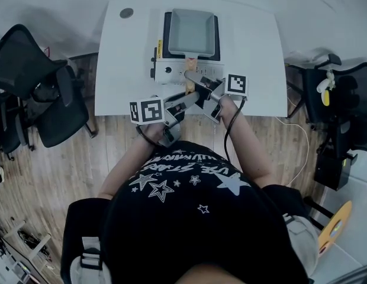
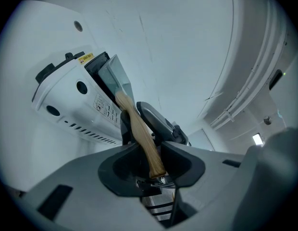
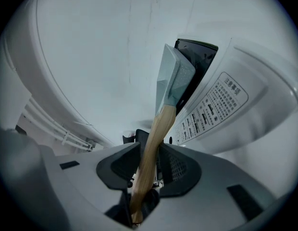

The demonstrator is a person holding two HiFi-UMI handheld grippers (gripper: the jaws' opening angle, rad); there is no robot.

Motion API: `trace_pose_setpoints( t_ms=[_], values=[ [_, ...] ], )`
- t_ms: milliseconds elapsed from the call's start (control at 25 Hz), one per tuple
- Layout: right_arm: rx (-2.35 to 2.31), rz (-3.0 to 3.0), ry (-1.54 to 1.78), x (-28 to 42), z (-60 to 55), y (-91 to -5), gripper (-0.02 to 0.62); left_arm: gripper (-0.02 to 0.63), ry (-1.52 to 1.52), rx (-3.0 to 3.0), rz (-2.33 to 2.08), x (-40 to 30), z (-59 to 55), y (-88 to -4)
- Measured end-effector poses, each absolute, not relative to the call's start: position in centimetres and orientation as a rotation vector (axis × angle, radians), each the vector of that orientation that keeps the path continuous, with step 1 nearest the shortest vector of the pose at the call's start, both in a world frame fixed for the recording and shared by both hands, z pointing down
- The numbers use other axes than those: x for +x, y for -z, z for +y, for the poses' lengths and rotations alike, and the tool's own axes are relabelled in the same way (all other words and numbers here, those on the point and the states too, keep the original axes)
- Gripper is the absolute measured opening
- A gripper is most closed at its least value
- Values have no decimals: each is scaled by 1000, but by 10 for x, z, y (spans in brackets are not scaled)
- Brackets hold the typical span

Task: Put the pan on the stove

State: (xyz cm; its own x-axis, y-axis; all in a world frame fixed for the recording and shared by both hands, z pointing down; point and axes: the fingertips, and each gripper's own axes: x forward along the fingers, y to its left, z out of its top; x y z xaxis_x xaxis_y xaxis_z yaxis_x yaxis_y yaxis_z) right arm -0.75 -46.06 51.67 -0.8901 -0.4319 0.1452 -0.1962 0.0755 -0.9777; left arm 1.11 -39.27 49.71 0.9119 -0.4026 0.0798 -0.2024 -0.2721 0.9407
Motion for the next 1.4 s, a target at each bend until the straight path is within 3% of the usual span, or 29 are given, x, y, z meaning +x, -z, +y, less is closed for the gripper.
trace_pose_setpoints(
  t_ms=[1000,1400],
  values=[
    [-710,2190,1913,-6,-463,-524,118,135,133,1914,-410,20,-394,-508],
    [-713,2197,1894,-4,-460,-527,169,167,154,1907,-427,19,-392,-511]
  ],
)
